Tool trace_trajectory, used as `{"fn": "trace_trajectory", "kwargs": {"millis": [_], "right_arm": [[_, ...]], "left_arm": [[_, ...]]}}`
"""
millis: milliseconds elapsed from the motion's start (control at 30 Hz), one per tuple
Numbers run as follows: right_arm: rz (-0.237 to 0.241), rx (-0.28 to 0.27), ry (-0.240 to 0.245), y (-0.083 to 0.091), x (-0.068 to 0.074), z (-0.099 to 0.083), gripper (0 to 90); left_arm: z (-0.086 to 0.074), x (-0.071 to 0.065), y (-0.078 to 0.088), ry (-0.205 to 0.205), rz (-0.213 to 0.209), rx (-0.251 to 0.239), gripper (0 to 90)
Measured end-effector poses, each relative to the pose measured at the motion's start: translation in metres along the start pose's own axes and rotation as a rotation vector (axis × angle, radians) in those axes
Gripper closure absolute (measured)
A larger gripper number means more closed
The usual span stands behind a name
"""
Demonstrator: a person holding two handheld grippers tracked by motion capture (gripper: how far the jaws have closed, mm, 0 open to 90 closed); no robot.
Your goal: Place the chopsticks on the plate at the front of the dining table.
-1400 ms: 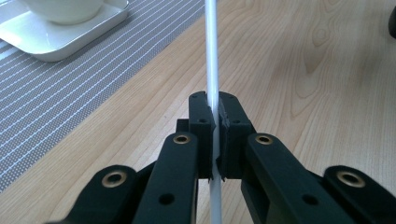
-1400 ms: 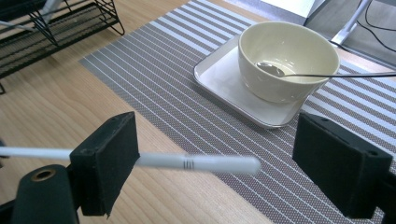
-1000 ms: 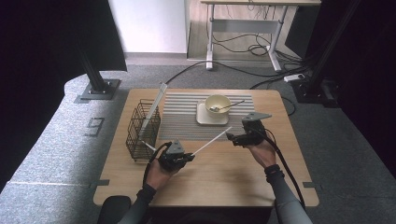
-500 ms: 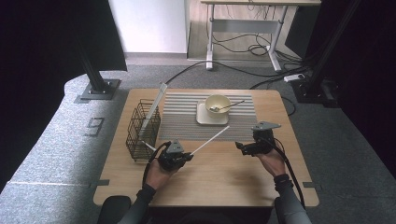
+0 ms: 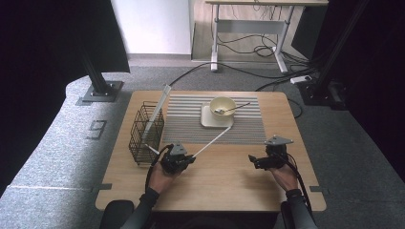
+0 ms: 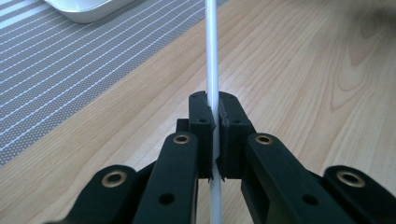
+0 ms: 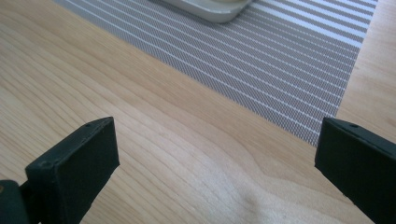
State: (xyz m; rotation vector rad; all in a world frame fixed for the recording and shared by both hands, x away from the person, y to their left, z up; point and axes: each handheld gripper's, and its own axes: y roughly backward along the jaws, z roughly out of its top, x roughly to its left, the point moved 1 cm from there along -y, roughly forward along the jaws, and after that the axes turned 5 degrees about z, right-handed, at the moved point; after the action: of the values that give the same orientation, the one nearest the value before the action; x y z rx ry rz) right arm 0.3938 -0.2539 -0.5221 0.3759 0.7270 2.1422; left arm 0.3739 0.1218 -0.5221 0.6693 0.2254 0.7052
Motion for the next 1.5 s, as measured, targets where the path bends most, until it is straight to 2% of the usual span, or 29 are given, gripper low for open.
{"fn": "trace_trajectory", "kwargs": {"millis": [267, 567, 667, 700, 1000, 1367, 1500], "right_arm": [[-0.017, 0.040, 0.018, -0.011, -0.001, -0.018, 0.0], [-0.001, 0.075, -0.029, -0.022, -0.010, -0.035, 0.0], [-0.002, 0.100, -0.032, -0.026, -0.012, -0.040, 0.0], [0.004, 0.102, -0.043, -0.027, -0.013, -0.040, 0.0], [0.005, 0.108, -0.047, -0.027, -0.013, -0.040, 0.0], [0.005, 0.108, -0.047, -0.027, -0.013, -0.040, 0.0], [0.005, 0.108, -0.046, -0.027, -0.013, -0.040, 0.0]], "left_arm": [[-0.002, 0.007, -0.001, 0.042, 0.047, 0.009, 85.3], [-0.002, 0.011, -0.007, 0.075, 0.089, 0.036, 85.3], [0.000, 0.012, -0.009, 0.080, 0.102, 0.042, 85.3], [0.000, 0.012, -0.010, 0.084, 0.107, 0.042, 85.3], [0.001, 0.015, -0.017, 0.113, 0.146, 0.071, 85.3], [0.005, 0.019, -0.028, 0.143, 0.215, 0.112, 85.3], [0.005, 0.023, -0.031, 0.167, 0.237, 0.121, 85.3]]}}
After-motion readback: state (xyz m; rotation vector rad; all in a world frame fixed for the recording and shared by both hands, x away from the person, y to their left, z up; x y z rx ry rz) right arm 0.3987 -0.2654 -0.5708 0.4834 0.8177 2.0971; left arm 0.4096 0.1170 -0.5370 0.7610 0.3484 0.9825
